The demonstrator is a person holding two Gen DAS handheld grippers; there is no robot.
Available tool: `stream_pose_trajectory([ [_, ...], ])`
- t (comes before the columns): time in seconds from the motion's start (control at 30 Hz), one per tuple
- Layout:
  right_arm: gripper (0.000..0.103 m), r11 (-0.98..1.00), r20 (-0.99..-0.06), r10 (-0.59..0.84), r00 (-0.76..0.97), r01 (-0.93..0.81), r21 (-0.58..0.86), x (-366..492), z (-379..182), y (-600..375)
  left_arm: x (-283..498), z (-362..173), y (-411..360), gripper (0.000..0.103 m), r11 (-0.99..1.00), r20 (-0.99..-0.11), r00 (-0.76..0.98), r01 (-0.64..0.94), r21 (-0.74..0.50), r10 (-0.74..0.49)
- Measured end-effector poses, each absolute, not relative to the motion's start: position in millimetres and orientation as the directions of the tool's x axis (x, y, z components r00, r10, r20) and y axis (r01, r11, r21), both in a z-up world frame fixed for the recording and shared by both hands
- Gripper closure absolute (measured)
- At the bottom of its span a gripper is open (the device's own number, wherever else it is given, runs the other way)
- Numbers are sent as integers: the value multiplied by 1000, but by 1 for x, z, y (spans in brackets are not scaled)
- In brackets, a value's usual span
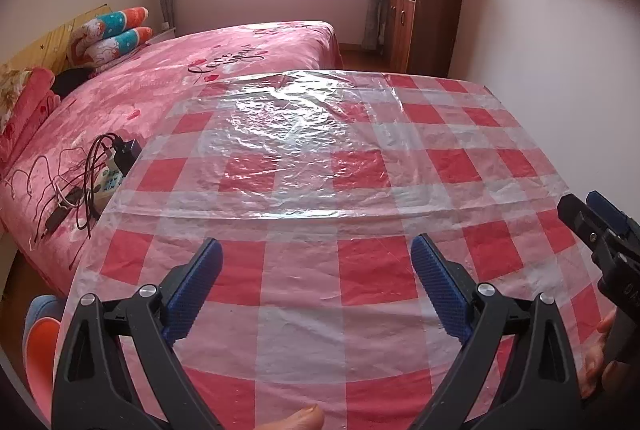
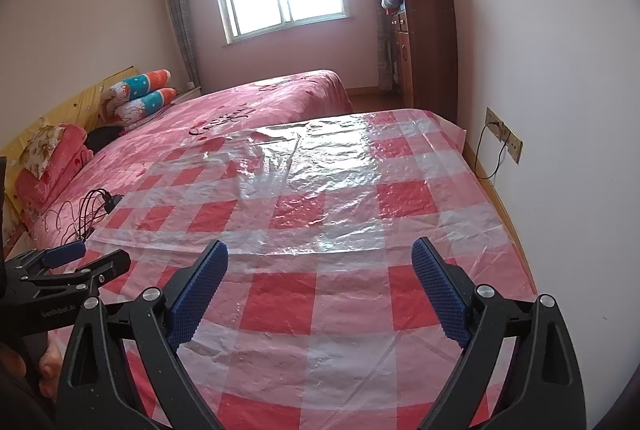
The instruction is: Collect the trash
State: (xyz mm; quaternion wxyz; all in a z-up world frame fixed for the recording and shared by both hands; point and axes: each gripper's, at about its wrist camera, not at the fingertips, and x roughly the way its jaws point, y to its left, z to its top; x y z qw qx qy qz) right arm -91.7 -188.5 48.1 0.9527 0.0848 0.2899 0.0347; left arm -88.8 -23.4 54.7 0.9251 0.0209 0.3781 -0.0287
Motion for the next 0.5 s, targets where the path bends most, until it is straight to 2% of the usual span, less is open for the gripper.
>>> stream_pose_trajectory([
  [0.5,11,983,-568,124,814,-21,185,-87,41,-187,-84,48,-24,8,998,-707,707,56,18,-27],
])
